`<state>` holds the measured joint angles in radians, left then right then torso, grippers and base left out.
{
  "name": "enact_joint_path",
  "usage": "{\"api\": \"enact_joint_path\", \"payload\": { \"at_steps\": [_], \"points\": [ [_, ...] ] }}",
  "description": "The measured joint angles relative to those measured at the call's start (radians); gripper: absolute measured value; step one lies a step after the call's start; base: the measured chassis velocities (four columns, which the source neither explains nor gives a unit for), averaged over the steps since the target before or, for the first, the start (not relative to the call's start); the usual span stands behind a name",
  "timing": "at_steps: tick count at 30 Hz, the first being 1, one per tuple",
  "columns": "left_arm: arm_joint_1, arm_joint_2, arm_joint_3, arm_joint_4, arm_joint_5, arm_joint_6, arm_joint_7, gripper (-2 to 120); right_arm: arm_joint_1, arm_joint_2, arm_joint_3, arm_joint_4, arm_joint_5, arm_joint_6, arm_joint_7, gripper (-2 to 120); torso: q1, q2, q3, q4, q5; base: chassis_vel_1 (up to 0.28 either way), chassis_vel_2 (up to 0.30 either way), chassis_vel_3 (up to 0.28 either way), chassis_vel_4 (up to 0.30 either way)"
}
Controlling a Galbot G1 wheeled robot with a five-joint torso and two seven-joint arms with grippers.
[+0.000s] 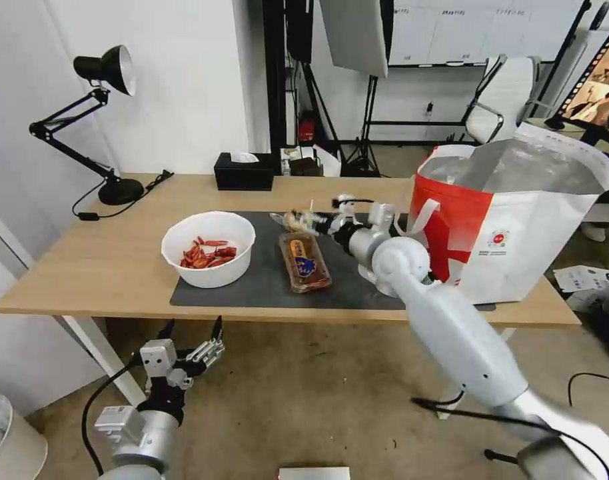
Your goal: Pick up the trash from the table and place it into the takeout bag.
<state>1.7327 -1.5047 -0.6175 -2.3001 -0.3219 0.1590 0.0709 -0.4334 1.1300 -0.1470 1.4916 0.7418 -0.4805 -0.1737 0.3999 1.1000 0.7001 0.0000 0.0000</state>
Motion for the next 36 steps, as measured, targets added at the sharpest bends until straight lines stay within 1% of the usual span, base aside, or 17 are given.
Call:
{"api": "enact_joint_path", "payload": {
  "at_steps": [2, 4, 6, 8, 10, 11, 12, 13, 16, 17, 19, 20, 22, 23, 26, 31, 36],
  "points": [
    [-0.016, 0.026, 0.007, 0.007, -0.035, 0.015, 0.000, 100, 0.025, -0.013, -0.031, -0.057, -0.069, 0.039, -0.102, 49, 0.000, 0.000, 0.000, -0.0002, 0.0000, 0.000, 0.000, 0.000, 0.000],
    [-0.019, 0.034, 0.011, 0.008, -0.053, 0.022, 0.000, 100, 0.033, -0.014, -0.043, -0.080, -0.079, 0.049, -0.127, 44, 0.000, 0.000, 0.000, -0.0002, 0.0000, 0.000, 0.000, 0.000, 0.000],
    [-0.022, 0.056, 0.016, -0.006, -0.132, 0.053, -0.001, 100, 0.057, -0.001, -0.066, -0.133, -0.095, 0.074, -0.168, 34, 0.000, 0.000, 0.000, -0.0003, 0.0000, 0.000, 0.000, 0.000, 0.000],
    [-0.025, 0.065, 0.016, -0.016, -0.166, 0.067, -0.001, 100, 0.066, 0.009, -0.075, -0.155, -0.099, 0.084, -0.183, 31, 0.000, 0.000, 0.000, 0.0000, 0.0002, 0.000, 0.000, 0.000, 0.000],
    [-0.041, 0.095, 0.019, -0.031, -0.264, 0.106, -0.013, 100, 0.083, 0.028, -0.090, -0.196, -0.104, 0.104, -0.210, 21, 0.000, 0.000, 0.000, 0.0005, 0.0000, 0.000, 0.000, 0.000, 0.000],
    [-0.041, 0.095, 0.019, -0.031, -0.264, 0.106, -0.013, 100, 0.083, 0.028, -0.090, -0.196, -0.104, 0.104, -0.210, 21, 0.000, 0.000, 0.000, 0.0005, 0.0000, 0.000, 0.000, 0.000, 0.000],
    [-0.060, 0.117, 0.023, -0.036, -0.337, 0.132, -0.022, 100, 0.086, 0.034, -0.094, -0.209, -0.105, 0.110, -0.216, 14, 0.000, 0.000, 0.000, 0.0004, 0.0000, 0.000, 0.000, 0.000, 0.000],
    [-0.060, 0.117, 0.023, -0.036, -0.337, 0.132, -0.022, 100, 0.086, 0.034, -0.094, -0.209, -0.105, 0.110, -0.216, 14, 0.000, 0.000, 0.000, 0.0004, 0.0000, 0.000, 0.000, 0.000, 0.000],
    [-0.114, 0.194, 0.038, -0.036, -0.550, 0.204, -0.060, 100, 0.085, 0.036, -0.097, -0.227, -0.108, 0.110, -0.213, 0, 0.000, 0.000, 0.000, -0.0001, 0.0000, 0.000, 0.000, 0.000, 0.000],
    [-0.114, 0.194, 0.038, -0.036, -0.550, 0.204, -0.060, 100, 0.085, 0.036, -0.097, -0.227, -0.108, 0.110, -0.213, 0, 0.000, 0.000, 0.000, -0.0001, 0.0000, 0.000, 0.000, 0.000, 0.000],
    [-0.154, 0.244, 0.049, -0.026, -0.675, 0.237, -0.093, 100, 0.082, 0.029, -0.097, -0.228, -0.107, 0.110, -0.207, 0, 0.000, 0.000, 0.000, 0.0000, 0.0000, 0.000, 0.000, 0.000, 0.000],
    [-0.154, 0.244, 0.049, -0.026, -0.675, 0.237, -0.093, 100, 0.082, 0.029, -0.097, -0.228, -0.107, 0.110, -0.207, 0, 0.000, 0.000, 0.000, 0.0000, 0.0000, 0.000, 0.000, 0.000, 0.000],
    [-0.204, 0.281, 0.063, -0.008, -0.785, 0.260, -0.125, 100, 0.082, 0.018, -0.096, -0.223, -0.104, 0.108, -0.205, 0, 0.000, 0.000, 0.000, 0.0001, -0.0002, 0.000, 0.000, 0.000, 0.000],
    [-0.204, 0.281, 0.063, -0.008, -0.785, 0.260, -0.125, 100, 0.082, 0.018, -0.096, -0.223, -0.104, 0.108, -0.205, 0, 0.000, 0.000, 0.000, 0.0001, -0.0002, 0.000, 0.000, 0.000, 0.000],
    [-0.296, 0.315, 0.089, 0.044, -0.898, 0.276, -0.163, 100, 0.078, 0.007, -0.098, -0.215, -0.100, 0.102, -0.202, 0, 0.000, 0.000, 0.000, -0.0001, 0.0000, 0.000, 0.000, 0.000, 0.000],
    [-0.360, 0.330, 0.129, 0.089, -0.930, 0.282, -0.183, 100, 0.076, 0.001, -0.099, -0.209, -0.098, 0.094, -0.199, 0, 0.000, 0.000, 0.000, 0.0000, 0.0000, 0.000, 0.000, 0.000, 0.000],
    [-0.472, 0.337, 0.221, 0.179, -0.945, 0.287, -0.201, 100, 0.076, -0.016, -0.106, -0.203, -0.087, 0.086, -0.198, 0, 0.000, 0.000, 0.000, 0.0000, 0.0002, 0.000, 0.000, 0.000, 0.000]
  ]
}}
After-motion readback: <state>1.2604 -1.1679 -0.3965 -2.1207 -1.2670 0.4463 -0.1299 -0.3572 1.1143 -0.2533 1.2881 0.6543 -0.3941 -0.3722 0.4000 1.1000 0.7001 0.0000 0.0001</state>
